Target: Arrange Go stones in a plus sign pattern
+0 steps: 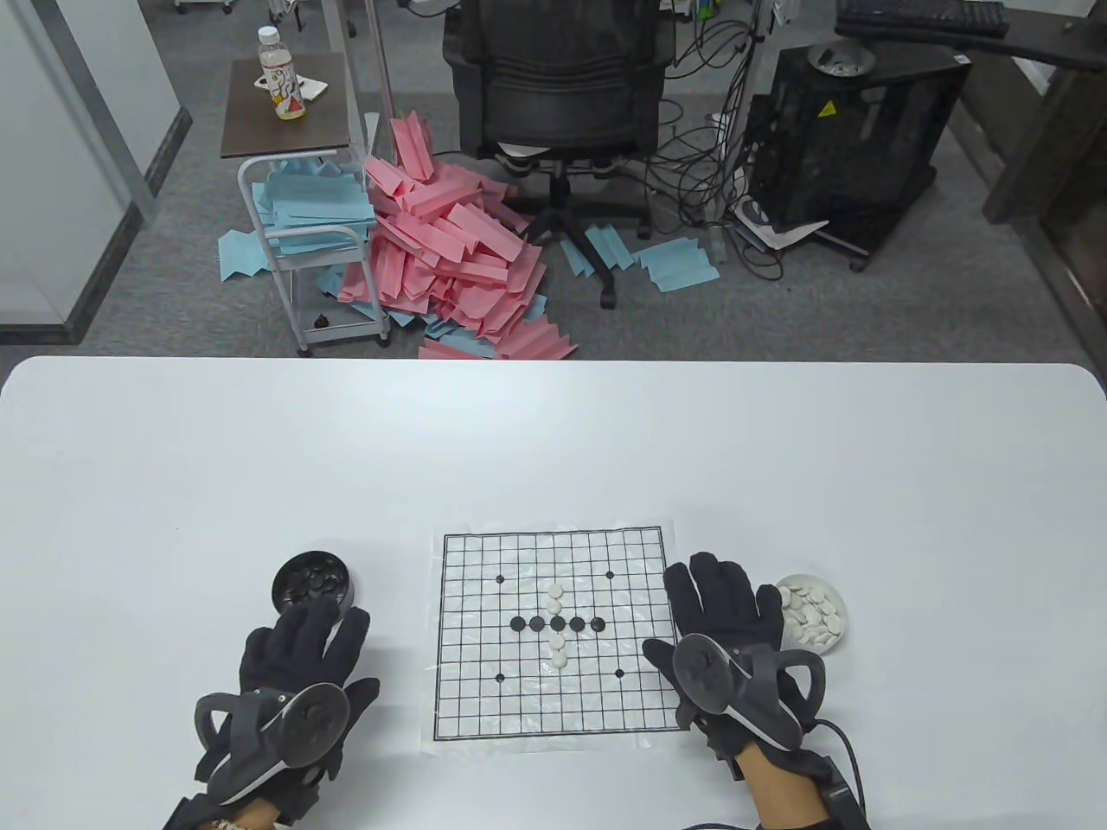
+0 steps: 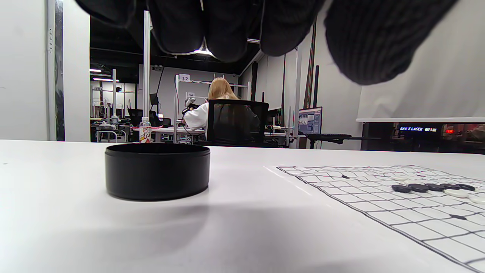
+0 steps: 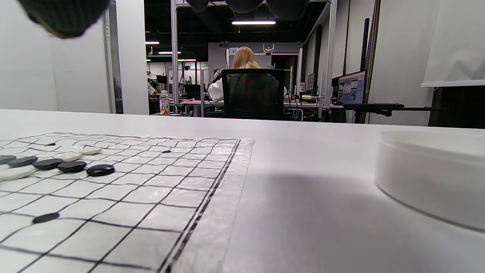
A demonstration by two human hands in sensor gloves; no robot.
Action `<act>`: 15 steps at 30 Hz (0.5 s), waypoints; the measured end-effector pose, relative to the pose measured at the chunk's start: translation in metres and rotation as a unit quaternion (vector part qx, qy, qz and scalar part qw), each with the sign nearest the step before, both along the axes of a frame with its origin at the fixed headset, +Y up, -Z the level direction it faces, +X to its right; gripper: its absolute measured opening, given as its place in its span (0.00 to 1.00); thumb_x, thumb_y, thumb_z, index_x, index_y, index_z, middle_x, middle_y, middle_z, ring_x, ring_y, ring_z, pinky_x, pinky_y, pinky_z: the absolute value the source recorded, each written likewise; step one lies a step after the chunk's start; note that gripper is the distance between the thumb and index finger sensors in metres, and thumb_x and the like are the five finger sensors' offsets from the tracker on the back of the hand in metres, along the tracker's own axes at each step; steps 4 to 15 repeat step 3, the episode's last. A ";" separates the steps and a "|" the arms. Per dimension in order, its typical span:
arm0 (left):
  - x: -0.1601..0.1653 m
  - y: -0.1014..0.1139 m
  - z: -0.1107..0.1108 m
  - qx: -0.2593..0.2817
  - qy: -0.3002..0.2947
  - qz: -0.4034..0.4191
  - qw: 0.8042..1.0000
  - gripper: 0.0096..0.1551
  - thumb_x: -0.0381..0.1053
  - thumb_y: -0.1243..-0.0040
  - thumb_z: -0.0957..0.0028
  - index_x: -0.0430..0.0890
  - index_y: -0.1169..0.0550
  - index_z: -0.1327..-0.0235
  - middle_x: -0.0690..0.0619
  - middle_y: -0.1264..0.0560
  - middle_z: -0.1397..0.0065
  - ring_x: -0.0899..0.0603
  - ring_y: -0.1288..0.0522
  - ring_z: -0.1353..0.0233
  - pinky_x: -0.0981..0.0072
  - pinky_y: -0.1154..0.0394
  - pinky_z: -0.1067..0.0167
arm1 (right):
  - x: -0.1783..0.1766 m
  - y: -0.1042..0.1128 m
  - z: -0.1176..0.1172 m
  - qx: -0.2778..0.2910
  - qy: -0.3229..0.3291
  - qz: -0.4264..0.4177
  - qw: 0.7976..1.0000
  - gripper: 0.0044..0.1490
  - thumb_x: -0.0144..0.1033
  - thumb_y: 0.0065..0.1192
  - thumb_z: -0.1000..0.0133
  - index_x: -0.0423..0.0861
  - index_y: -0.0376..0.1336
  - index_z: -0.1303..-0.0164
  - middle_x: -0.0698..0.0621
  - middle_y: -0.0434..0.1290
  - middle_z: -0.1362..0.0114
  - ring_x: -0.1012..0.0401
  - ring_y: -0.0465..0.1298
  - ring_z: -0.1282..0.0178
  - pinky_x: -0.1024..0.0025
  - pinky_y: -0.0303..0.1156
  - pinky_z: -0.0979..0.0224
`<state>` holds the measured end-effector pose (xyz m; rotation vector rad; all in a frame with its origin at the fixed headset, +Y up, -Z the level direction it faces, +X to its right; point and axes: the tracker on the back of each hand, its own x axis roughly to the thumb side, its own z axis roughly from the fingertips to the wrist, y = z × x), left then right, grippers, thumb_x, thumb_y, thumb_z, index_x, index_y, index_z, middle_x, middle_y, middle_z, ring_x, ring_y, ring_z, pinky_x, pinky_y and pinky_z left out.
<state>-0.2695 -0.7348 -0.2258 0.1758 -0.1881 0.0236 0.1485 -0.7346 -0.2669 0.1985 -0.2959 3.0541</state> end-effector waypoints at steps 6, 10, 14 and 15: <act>0.000 0.000 0.000 -0.001 0.001 0.000 1.000 0.47 0.65 0.38 0.57 0.55 0.36 0.22 0.42 0.39 0.14 0.29 0.37 0.17 0.27 0.41 0.28 | 0.000 0.000 0.000 0.004 0.002 0.001 1.000 0.55 0.64 0.63 0.53 0.58 0.47 0.17 0.49 0.48 0.11 0.45 0.53 0.10 0.30 0.49 0.18; 0.000 0.000 0.000 -0.001 0.001 0.000 1.000 0.47 0.65 0.38 0.57 0.55 0.36 0.22 0.42 0.39 0.14 0.29 0.37 0.17 0.27 0.41 0.28 | 0.000 0.000 0.000 0.004 0.002 0.001 1.000 0.55 0.64 0.63 0.53 0.58 0.47 0.17 0.49 0.48 0.11 0.45 0.53 0.10 0.30 0.49 0.18; 0.000 0.000 0.000 -0.001 0.001 0.000 1.000 0.47 0.65 0.38 0.57 0.55 0.36 0.22 0.42 0.39 0.14 0.29 0.37 0.17 0.27 0.41 0.28 | 0.000 0.000 0.000 0.004 0.002 0.001 1.000 0.55 0.64 0.63 0.53 0.58 0.47 0.17 0.49 0.48 0.11 0.45 0.53 0.10 0.30 0.49 0.18; 0.000 0.000 0.000 -0.001 0.001 0.000 1.000 0.47 0.65 0.38 0.57 0.55 0.36 0.22 0.42 0.39 0.14 0.29 0.37 0.17 0.27 0.41 0.28 | 0.000 0.000 0.000 0.004 0.002 0.001 1.000 0.55 0.64 0.63 0.53 0.58 0.47 0.17 0.49 0.48 0.11 0.45 0.53 0.10 0.30 0.49 0.18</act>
